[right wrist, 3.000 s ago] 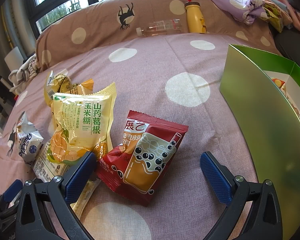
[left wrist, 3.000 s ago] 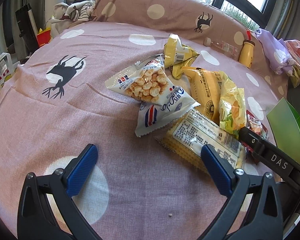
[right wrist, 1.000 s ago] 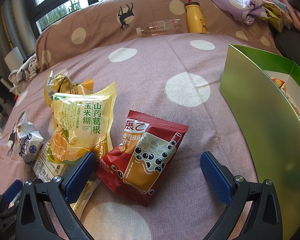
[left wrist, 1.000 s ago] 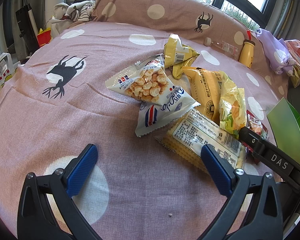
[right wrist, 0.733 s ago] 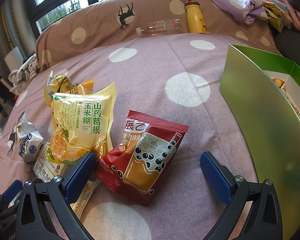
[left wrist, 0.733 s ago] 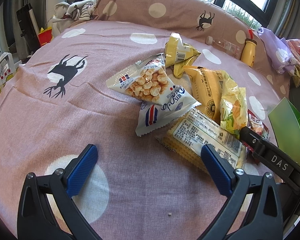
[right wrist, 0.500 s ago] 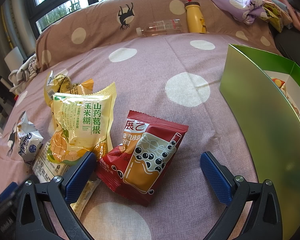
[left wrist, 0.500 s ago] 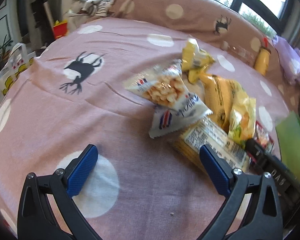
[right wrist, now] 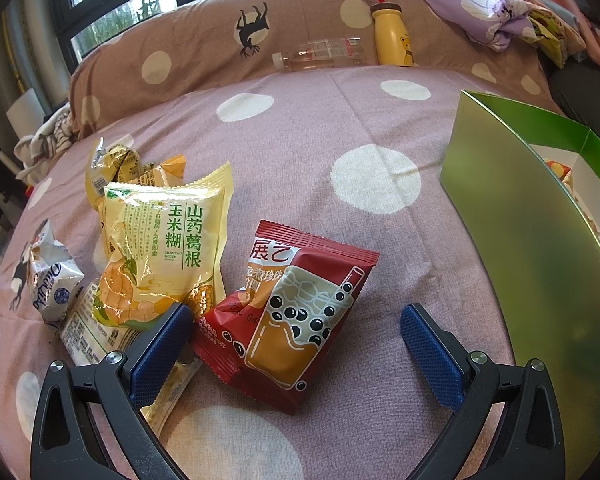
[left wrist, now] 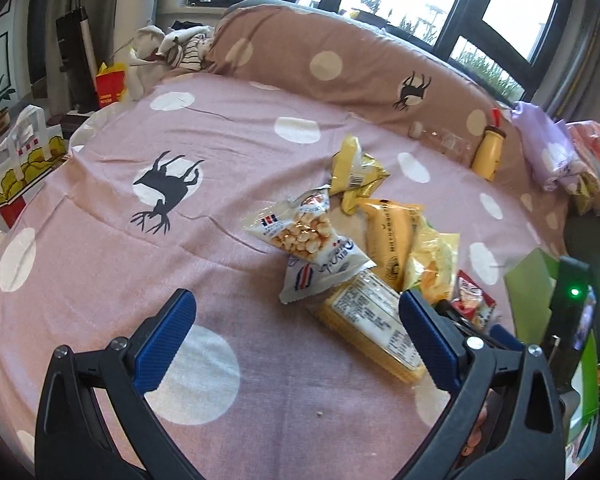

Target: Organize snacks

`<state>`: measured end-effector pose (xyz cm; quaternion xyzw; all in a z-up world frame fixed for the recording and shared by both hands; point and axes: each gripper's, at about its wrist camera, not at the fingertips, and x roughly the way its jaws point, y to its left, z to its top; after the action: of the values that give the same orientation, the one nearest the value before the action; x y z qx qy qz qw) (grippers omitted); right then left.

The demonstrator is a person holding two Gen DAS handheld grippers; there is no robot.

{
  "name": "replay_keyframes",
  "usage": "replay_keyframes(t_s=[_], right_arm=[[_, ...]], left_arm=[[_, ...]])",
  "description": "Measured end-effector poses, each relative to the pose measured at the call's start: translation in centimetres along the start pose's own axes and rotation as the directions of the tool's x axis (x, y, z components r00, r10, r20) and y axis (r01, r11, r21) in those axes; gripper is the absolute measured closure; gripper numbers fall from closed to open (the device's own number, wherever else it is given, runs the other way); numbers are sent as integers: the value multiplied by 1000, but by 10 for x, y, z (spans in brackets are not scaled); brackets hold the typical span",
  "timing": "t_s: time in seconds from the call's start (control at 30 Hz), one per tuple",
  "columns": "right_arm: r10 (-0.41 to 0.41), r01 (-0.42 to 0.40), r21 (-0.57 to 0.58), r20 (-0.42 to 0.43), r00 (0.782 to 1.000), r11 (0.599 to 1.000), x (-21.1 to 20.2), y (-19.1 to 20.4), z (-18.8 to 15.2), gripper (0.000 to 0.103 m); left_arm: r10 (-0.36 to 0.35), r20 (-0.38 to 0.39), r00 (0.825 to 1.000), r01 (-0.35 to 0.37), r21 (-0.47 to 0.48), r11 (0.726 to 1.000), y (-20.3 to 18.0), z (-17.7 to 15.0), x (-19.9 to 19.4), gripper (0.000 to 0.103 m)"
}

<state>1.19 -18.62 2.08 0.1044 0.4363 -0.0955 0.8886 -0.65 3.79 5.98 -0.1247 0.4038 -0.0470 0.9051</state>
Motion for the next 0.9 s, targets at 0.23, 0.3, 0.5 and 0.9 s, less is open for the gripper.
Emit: replay_keyframes(t_s=[0.23, 0.3, 0.5, 0.9], right_arm=[[5, -2, 24, -106, 994, 1000, -17, -5, 4, 1], [36, -34, 37, -79, 996, 999, -28, -9, 6, 1], [254, -250, 86, -40, 966, 964, -50, -13, 8, 13], [410, -396, 148, -81, 908, 906, -48, -19, 6, 32]], left_arm=[[-55, -47, 997, 55, -1, 998, -6, -2, 7, 7], [-64, -74, 995, 64, 1, 998, -8, -4, 11, 9], [-82, -79, 993, 84, 16, 996, -14, -6, 10, 13], [-147, -180, 973, 156, 38, 987, -25, -16, 24, 44]])
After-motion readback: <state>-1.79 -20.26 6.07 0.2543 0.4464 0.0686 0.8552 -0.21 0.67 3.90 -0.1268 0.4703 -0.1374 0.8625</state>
